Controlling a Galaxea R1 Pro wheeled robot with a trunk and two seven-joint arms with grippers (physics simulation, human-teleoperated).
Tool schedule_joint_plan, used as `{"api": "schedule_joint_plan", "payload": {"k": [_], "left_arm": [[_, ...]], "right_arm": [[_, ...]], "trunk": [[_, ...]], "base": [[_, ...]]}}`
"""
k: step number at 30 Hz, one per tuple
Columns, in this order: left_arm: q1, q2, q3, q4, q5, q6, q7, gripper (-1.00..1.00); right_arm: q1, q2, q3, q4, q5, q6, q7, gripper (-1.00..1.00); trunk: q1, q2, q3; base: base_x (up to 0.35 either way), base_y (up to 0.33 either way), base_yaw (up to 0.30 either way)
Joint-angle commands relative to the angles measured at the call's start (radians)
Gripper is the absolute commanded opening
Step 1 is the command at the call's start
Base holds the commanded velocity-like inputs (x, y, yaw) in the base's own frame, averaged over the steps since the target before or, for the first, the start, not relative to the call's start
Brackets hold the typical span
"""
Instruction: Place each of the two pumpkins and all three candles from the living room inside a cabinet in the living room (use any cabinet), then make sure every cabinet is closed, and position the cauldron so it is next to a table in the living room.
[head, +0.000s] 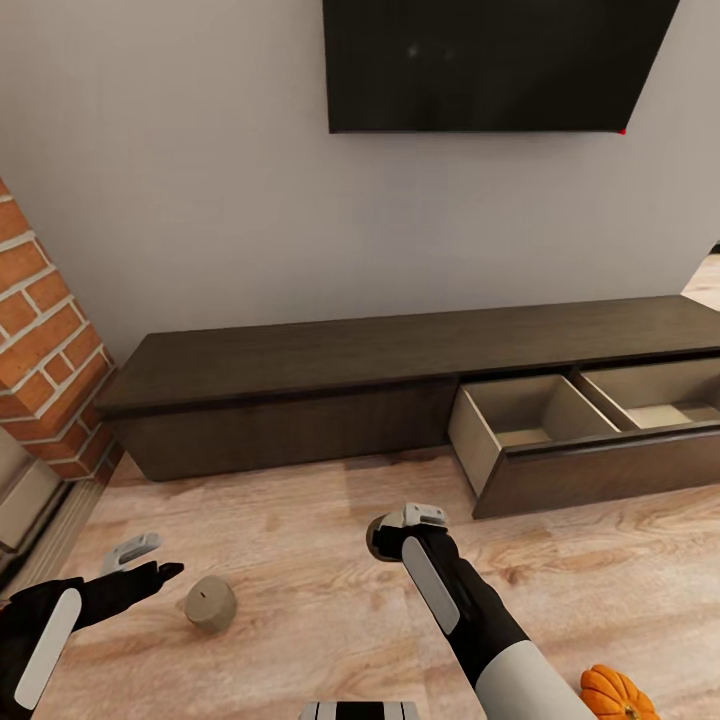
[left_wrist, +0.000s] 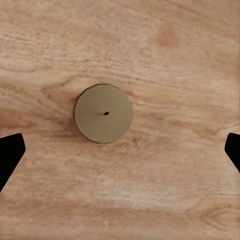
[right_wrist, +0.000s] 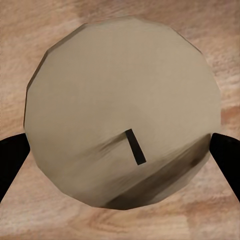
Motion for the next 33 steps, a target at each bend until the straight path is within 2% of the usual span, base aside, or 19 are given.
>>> {"api": "schedule_joint_plan", "payload": {"k": [1,5,7,9,12,15,17,21,29,33], "left_arm": [[0.0,0.0,0.0,-0.001,0.0,0.0,0.0,1.0],[0.0,-0.001,0.0,-0.007,0.0,0.0,0.002,1.0],[0.0,-0.001,0.0,-0.007,0.0,-0.001,0.003,1.0],[0.0,-0.002,-0.001,-0.007,0.0,-0.001,0.004,1.0],[0.0,-0.003,-0.001,-0.007,0.0,-0.002,0.004,1.0],[0.0,-0.011,-0.003,-0.007,0.0,-0.004,0.004,1.0],[0.0,-0.029,-0.003,-0.007,-0.002,-0.021,0.005,1.0],[0.0,-0.054,-0.009,-0.006,-0.007,-0.072,0.011,1.0],[0.0,-0.058,-0.004,-0.006,-0.009,-0.085,0.019,1.0],[0.0,-0.059,-0.004,-0.006,-0.01,-0.086,0.019,1.0]], "right_arm": [[0.0,0.0,0.0,0.0,0.0,0.0,0.0,-1.0],[0.0,0.0,0.003,-0.002,0.0,0.004,0.006,-1.0],[0.0,0.0,0.017,-0.003,0.0,0.005,0.007,-1.0],[0.0,0.0,0.073,-0.011,0.0,0.004,0.009,-1.0],[0.0,0.0,0.163,-0.076,-0.001,0.002,0.009,-1.0],[0.0,0.0,0.205,-0.135,-0.01,0.001,0.009,-1.0],[0.0,0.0,0.225,-0.17,-0.033,0.001,0.009,-1.0],[0.0,0.0,0.248,-0.195,-0.077,0.0,0.01,-1.0],[0.0,0.0,0.275,-0.208,-0.089,0.001,0.014,-1.0],[0.002,0.0,0.31,-0.328,-0.089,0.029,0.029,-1.0]], "trunk": [[0.0,0.0,0.0],[0.0,0.0,0.0],[0.001,0.0,-0.008],[0.002,-0.001,-0.015],[0.003,-0.002,-0.027],[0.004,-0.002,-0.039],[0.005,-0.003,-0.046],[0.007,-0.004,-0.062],[0.011,-0.006,-0.093],[0.013,-0.007,-0.108]], "base": [[0.0,0.0,0.0],[0.0,0.0,0.0],[0.0,0.0,0.0],[0.0,0.0,0.0],[0.0,0.0,0.0],[0.0,0.0,0.0],[0.0,0.0,0.0],[0.0,0.0,0.0],[0.0,0.0,0.0],[0.0,0.0,0.0]]}}
